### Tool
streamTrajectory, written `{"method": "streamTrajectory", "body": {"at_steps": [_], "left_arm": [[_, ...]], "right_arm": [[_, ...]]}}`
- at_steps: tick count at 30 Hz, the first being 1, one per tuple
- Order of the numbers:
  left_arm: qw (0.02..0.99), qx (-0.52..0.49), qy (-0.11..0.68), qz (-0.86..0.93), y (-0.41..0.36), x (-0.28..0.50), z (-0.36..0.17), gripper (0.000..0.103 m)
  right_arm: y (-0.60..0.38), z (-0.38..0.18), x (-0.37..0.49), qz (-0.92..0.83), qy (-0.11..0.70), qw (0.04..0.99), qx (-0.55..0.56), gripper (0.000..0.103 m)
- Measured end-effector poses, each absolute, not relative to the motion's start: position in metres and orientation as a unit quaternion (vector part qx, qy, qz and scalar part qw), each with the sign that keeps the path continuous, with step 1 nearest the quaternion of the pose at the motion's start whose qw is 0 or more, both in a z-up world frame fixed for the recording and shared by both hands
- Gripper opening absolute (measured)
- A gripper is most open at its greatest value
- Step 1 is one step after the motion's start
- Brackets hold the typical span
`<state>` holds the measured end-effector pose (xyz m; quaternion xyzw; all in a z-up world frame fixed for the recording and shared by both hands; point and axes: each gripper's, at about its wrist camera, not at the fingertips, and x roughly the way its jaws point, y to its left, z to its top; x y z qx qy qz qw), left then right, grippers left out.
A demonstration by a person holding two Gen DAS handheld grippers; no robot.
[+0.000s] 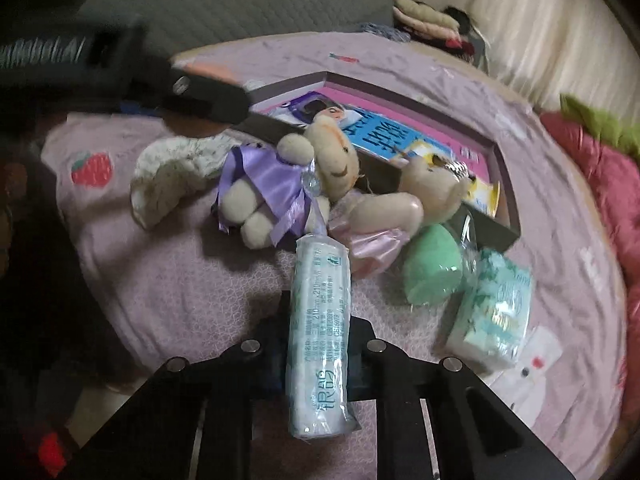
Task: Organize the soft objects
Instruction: 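Grasp pale green tissue pack with right gripper while left lifts heart plush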
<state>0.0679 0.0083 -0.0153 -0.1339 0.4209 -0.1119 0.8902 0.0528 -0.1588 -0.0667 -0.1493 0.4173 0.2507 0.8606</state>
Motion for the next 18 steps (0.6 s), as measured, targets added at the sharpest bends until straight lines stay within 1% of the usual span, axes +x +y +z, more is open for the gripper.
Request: {"method": "streamTrajectory", "body": {"at_steps": [4, 7, 12, 18], "left_arm": [[0.890, -0.138, 0.421, -0.112, 0.010, 0.071, -0.014, 0.052], [0.891, -0.136, 0.418, -0.113, 0.009, 0.076, -0.012, 0.052], [0.897, -0.131, 0.409, -0.108, 0.010, 0.086, -0.008, 0.052], [0.906, -0.124, 0.393, -0.096, 0.015, 0.108, -0.002, 0.052]], "right_arm": [[-0.184, -0.048, 0.060, 0.244, 0.412, 0.875, -0.069, 0.018], [-0.200, -0.026, 0.066, 0.240, 0.387, 0.890, -0.012, 0.018], [-0.212, 0.003, 0.081, 0.225, 0.353, 0.908, 0.018, 0.018], [-0.220, 0.016, 0.100, 0.224, 0.337, 0.913, 0.048, 0.018]]}}
